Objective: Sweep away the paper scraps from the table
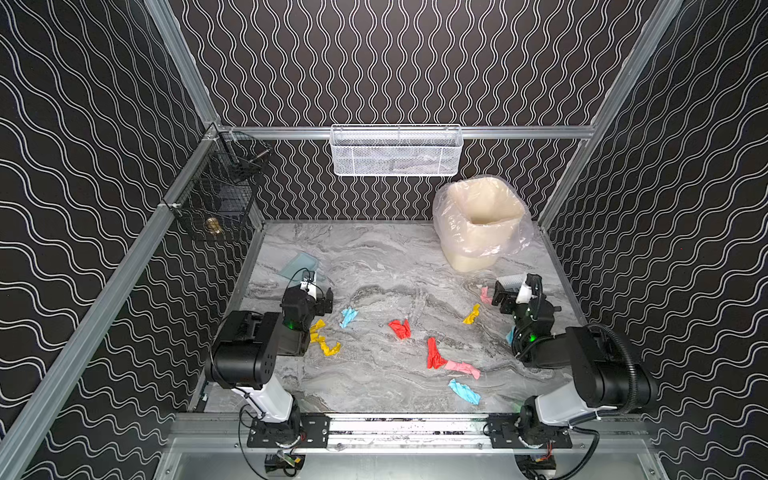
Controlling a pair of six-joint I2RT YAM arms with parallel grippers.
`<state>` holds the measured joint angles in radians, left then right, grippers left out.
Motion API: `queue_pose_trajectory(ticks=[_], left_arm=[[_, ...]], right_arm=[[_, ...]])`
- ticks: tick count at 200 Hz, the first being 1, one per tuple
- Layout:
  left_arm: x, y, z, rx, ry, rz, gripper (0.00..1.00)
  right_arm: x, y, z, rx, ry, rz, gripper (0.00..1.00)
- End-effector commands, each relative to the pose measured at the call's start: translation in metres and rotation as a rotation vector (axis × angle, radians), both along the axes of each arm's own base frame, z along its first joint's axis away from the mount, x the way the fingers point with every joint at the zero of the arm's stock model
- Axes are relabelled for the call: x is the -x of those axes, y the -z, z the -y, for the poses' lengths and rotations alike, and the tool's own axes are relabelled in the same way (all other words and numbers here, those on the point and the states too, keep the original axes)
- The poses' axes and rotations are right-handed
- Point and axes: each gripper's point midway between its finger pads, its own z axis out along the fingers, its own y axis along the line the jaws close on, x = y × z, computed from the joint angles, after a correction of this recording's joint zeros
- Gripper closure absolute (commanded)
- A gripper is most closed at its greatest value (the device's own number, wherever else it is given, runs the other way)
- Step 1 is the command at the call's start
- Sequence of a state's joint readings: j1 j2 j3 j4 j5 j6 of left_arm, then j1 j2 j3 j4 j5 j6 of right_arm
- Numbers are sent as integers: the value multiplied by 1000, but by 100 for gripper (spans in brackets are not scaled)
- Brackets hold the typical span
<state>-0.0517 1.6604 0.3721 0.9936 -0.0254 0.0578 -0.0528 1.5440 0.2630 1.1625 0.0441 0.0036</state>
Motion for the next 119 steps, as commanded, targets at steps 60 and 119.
queue_pose_trajectory(ticks=[60, 119], left_arm=[[-2, -6, 0, -2, 5, 28, 1], [-2, -6, 1, -2, 8, 26, 1]], right_arm=[[-2, -6, 0, 5, -1, 22, 0], [-2, -5, 0, 5, -1, 19, 0]])
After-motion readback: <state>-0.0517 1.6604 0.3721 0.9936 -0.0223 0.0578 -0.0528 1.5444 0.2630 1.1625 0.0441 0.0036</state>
